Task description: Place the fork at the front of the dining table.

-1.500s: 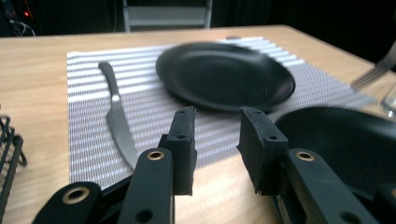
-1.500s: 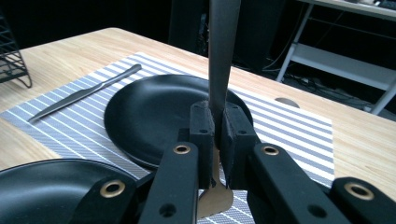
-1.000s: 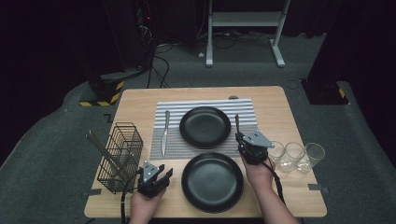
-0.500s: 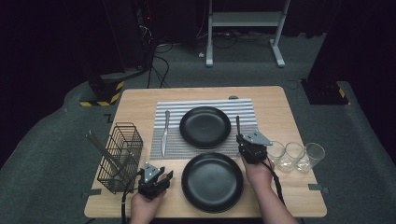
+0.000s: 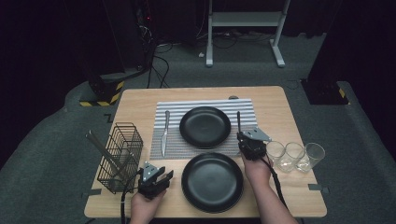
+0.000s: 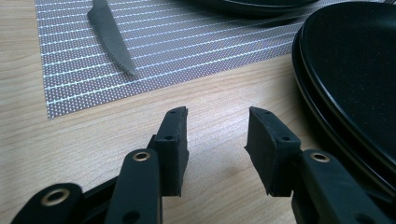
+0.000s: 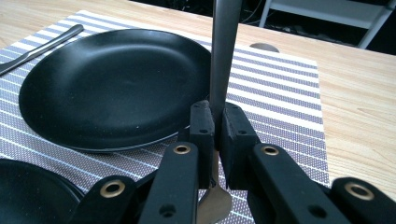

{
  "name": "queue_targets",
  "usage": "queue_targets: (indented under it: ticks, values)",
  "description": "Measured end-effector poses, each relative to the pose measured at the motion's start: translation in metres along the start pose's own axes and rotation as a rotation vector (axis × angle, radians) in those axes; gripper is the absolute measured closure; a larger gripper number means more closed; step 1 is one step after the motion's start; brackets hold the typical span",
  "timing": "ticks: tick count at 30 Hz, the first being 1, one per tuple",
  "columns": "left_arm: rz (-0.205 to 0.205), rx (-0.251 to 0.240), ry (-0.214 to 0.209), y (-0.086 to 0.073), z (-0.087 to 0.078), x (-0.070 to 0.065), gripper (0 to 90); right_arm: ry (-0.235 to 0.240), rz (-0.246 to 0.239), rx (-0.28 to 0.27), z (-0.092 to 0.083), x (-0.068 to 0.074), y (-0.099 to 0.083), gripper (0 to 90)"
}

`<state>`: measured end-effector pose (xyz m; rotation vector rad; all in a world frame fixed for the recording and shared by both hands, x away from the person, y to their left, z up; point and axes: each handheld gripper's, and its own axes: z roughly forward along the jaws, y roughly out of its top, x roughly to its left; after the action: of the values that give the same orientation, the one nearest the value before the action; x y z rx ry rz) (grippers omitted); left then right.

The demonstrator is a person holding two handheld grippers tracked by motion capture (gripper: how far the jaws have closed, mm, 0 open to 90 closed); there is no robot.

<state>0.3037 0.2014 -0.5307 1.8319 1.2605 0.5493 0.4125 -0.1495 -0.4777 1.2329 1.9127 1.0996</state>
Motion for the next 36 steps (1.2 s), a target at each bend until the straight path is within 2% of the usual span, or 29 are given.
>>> queue_targets:
  ticks: [8, 15, 20, 24, 30, 36]
  values:
    - [0.008, 0.001, -0.014, 0.001, 0.001, 0.000, 58.3, -0.027, 0.018, 0.020, 0.007, 0.000, 0.005, 84.0]
    - [-0.026, -0.007, -0.043, 0.000, 0.000, 0.004, 58.1, -0.059, 0.020, 0.033, 0.015, 0.003, 0.010, 84.0]
    - [-0.031, -0.004, -0.050, 0.000, 0.000, 0.005, 58.1, -0.052, 0.024, 0.040, 0.018, 0.003, 0.012, 84.1]
    - [-0.031, 0.002, -0.047, 0.001, 0.001, 0.005, 58.2, -0.013, 0.048, 0.047, 0.015, 0.004, 0.011, 84.2]
    - [-0.040, 0.000, -0.048, 0.001, 0.001, 0.005, 58.3, -0.017, 0.047, 0.053, 0.017, 0.003, 0.012, 84.1]
    - [-0.041, 0.001, -0.056, 0.001, 0.001, 0.005, 57.9, -0.039, 0.041, 0.058, 0.027, 0.003, 0.013, 84.0]
